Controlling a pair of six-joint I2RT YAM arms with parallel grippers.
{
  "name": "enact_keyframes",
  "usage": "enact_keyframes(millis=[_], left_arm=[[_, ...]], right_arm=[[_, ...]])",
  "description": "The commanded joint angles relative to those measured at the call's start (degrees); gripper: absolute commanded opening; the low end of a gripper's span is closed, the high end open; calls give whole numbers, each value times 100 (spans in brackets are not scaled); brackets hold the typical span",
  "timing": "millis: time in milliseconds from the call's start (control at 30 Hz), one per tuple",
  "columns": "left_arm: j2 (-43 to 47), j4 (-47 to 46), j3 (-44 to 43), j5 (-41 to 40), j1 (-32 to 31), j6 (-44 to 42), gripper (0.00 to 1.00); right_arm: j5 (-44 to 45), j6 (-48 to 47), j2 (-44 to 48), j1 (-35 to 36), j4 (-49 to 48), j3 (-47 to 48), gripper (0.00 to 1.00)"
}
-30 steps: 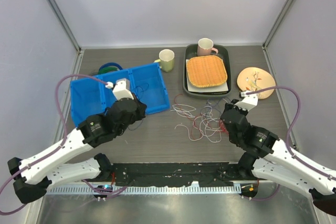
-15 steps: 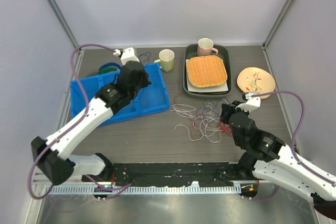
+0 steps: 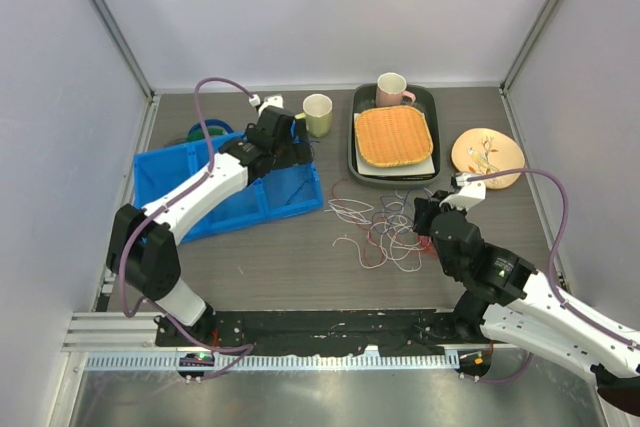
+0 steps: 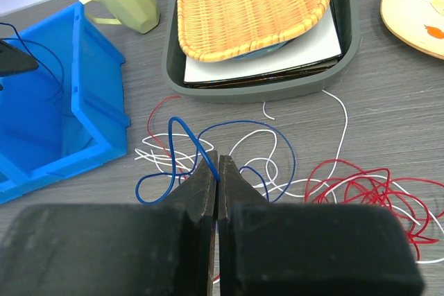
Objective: Untangle the cables
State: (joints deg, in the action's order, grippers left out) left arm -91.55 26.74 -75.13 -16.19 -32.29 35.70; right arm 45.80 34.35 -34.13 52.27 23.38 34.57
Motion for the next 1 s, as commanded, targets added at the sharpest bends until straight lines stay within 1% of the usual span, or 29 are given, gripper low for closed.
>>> enact_keyframes(millis=[0, 100, 133, 200, 300, 367, 400, 467, 500, 533, 567, 600, 633, 667, 733, 767, 800, 867, 900, 933, 967], left_arm=[[680, -11, -116, 414, -5, -230, 97], [1094, -248, 357, 721, -5, -309, 100], [1391, -283, 446, 766, -5, -283, 100], [1648, -380, 674, 714, -5, -231, 100], [1860, -275, 667, 371, -5, -213, 100], [1659, 5, 501, 196, 4, -274, 100], [1536, 154, 230, 186, 12, -283, 100], [1009, 620, -96, 317, 13, -406, 100], [764, 813, -472, 431, 73, -415, 100], [544, 1328, -702, 545, 109, -406, 100], [37, 1629, -939, 625, 153, -354, 100], [-177, 1920, -1351, 660, 231, -293, 100], [-371, 2410, -1529, 600, 258, -231, 100], [-721, 2606, -1661, 399, 259, -178, 100], [-995, 3071, -1881, -496, 250, -108, 100], [-1118, 3274, -1952, -735, 250, -12, 100], [-1294, 3424, -2066, -894, 250, -19, 100], [-1339, 3505, -2032, -1009, 250, -37, 100], [-1287, 3444, -1927, -957, 250, -89, 100], [-1252, 3304, -1865, -817, 250, -142, 100], [-1199, 3233, -1821, -729, 250, -203, 100]], right_arm=[[-53, -147, -15, 2, -360, 15, 1], [-264, -262, -41, -6, -491, -2, 1], [-387, -297, -67, -6, -535, 6, 1], [-502, -306, -138, -6, -545, 41, 1], [-607, -306, -182, -6, -536, 77, 1], [-651, -280, -208, -6, -527, 94, 1], [-651, -280, -217, -6, -518, 94, 1], [-678, -253, -226, -6, -501, 94, 1], [-678, -253, -226, -6, -483, 94, 1], [-678, -236, -234, 2, -466, 103, 1], [-660, -218, -234, -6, -448, 103, 1], [-643, -201, -234, -6, -431, 103, 1], [-625, -192, -252, -6, -422, 103, 1], [-616, -192, -261, -6, -413, 103, 1], [-590, -183, -287, -6, -369, 129, 1], [-581, -183, -305, -6, -360, 138, 1], [-590, -244, -322, -6, -386, 138, 1], [-817, -498, -410, -6, -587, 129, 1], [-1036, -682, -471, -6, -928, 121, 1], [-1560, -1023, -541, -6, -1097, 164, 1], [-1826, -1148, -768, -6, -1229, 208, 1]])
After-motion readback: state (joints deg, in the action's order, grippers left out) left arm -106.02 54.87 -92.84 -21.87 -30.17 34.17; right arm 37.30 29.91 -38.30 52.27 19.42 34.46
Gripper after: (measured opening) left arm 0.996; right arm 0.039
